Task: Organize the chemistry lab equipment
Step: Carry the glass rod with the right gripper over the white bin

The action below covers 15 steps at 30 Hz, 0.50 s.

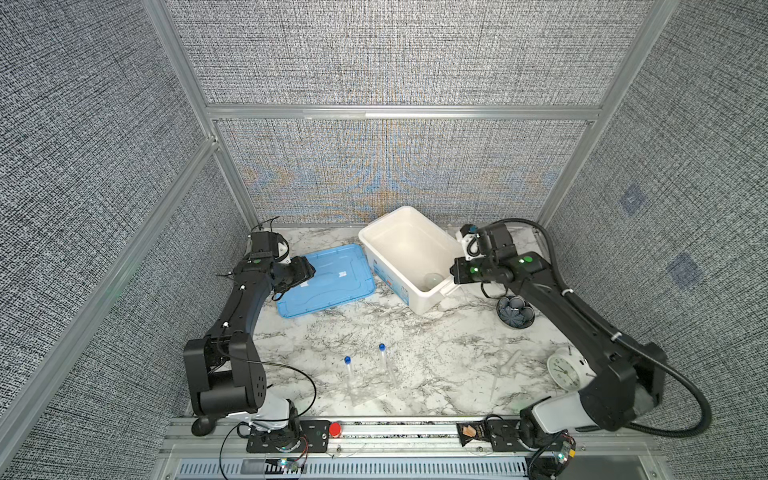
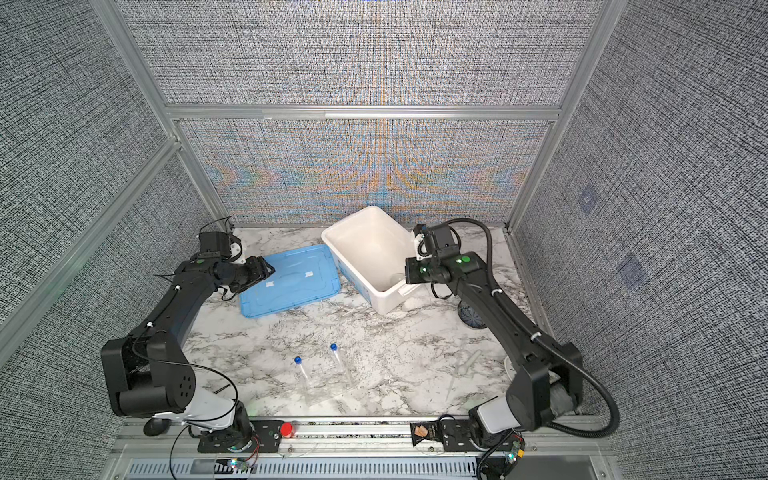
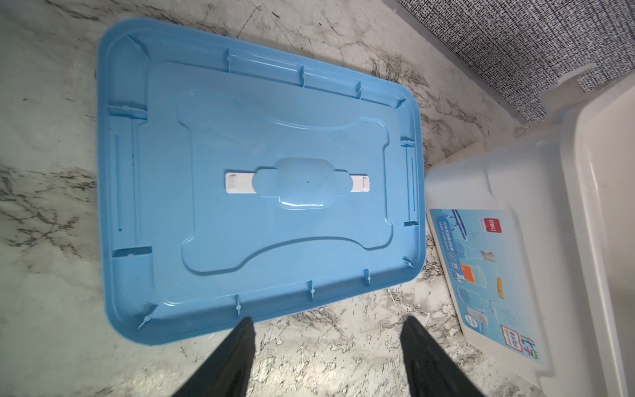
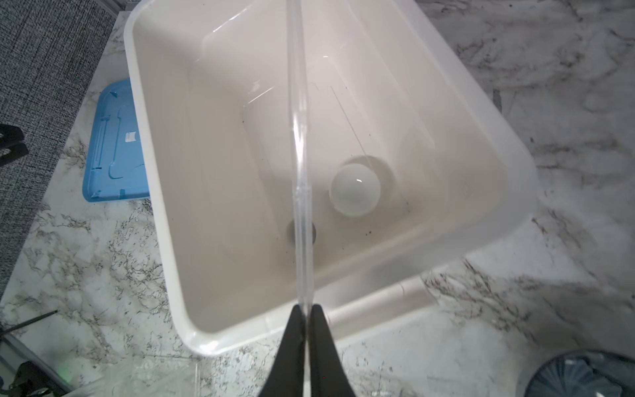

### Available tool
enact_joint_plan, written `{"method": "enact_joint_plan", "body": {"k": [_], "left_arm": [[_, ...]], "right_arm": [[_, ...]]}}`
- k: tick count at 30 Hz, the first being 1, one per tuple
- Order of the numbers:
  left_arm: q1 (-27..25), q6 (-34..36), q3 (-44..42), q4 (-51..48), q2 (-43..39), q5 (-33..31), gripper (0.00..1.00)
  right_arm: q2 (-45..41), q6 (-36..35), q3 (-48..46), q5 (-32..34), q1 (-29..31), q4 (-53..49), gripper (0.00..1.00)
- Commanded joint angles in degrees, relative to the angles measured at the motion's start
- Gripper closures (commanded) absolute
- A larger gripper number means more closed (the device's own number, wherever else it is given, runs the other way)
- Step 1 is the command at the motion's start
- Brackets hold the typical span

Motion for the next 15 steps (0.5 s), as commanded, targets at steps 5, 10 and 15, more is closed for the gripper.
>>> {"method": "enact_joint_plan", "body": {"k": [5, 10, 15], "left_arm": [[1.1, -3.3, -3.3, -2.9, -4.1, 4.5, 0.31], [1.4, -3.8, -5.3, -4.8, -7.8, 4.1, 0.31], [1.4, -3.8, -7.2, -6.9, -10.5, 3.0, 0.31]], "right_arm": [[14.8, -17.9, 13.5, -2.4, 0.1, 2.0, 0.91], [26.9, -21.5, 26.8, 2.6, 0.2, -2.8, 0.91], [36.1, -24.1, 36.0, 11.9, 0.1, -7.3, 0.89]]}}
